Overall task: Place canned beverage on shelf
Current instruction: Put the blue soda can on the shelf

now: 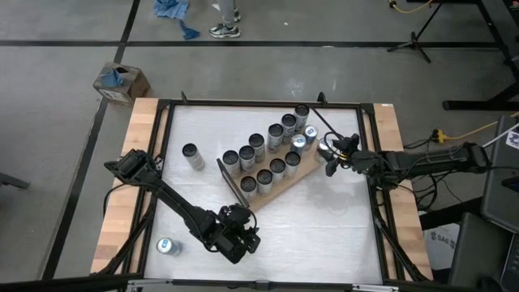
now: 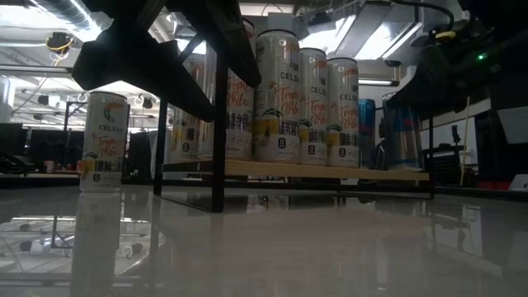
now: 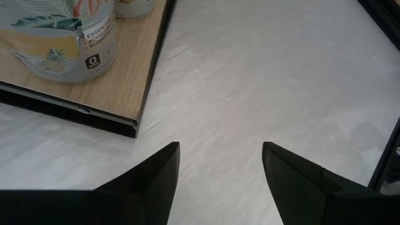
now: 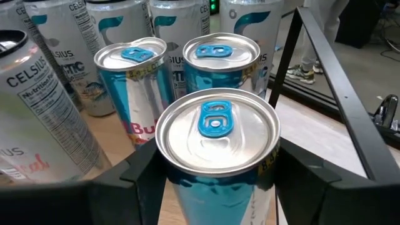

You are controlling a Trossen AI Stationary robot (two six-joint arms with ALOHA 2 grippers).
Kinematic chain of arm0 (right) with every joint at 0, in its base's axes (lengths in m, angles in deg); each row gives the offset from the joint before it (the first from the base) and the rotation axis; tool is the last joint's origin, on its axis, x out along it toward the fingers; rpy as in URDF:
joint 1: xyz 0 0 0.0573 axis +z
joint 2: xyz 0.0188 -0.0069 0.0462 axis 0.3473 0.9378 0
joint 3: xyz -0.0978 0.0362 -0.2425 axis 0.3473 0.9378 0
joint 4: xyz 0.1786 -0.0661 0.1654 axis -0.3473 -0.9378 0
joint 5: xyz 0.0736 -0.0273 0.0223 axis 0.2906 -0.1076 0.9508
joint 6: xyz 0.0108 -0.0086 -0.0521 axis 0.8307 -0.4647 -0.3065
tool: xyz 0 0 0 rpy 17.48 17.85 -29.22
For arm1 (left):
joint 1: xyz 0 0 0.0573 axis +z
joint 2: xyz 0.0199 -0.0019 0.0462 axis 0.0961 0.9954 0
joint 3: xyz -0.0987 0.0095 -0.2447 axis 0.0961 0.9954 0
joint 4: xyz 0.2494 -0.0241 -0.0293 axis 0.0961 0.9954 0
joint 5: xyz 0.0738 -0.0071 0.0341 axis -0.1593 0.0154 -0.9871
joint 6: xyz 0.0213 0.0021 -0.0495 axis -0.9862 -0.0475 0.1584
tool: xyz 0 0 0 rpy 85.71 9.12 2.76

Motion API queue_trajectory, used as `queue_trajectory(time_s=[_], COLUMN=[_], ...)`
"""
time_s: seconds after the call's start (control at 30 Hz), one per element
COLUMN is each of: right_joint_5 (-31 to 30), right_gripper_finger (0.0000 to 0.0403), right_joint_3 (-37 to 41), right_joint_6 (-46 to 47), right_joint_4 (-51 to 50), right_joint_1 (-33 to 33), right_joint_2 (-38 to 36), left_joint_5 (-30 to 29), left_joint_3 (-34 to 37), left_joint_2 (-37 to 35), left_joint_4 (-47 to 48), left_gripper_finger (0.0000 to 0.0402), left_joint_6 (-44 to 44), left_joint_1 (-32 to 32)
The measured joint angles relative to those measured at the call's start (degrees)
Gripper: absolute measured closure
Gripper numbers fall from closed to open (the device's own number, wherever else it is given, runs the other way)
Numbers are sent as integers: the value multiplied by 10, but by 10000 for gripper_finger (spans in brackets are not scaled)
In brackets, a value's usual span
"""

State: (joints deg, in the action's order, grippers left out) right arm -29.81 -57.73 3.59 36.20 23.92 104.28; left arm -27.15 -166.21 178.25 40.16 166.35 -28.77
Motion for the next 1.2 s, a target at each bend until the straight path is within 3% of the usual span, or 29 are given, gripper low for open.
queue_trajectory(time_s=[0.43, 1.2], right_joint_5=[2, 1], right_gripper_finger=[149, 147], right_joint_3=[2, 1], right_joint_6=[-48, -48], right_joint_4=[33, 35], right_joint_1=[1, 1], right_joint_2=[2, 9], left_joint_5=[0, 0], left_joint_3=[0, 0], left_joint_2=[0, 0], left_joint_4=[0, -1], left_gripper_finger=[179, 179], left_joint_6=[0, 2], left_joint_1=[0, 0])
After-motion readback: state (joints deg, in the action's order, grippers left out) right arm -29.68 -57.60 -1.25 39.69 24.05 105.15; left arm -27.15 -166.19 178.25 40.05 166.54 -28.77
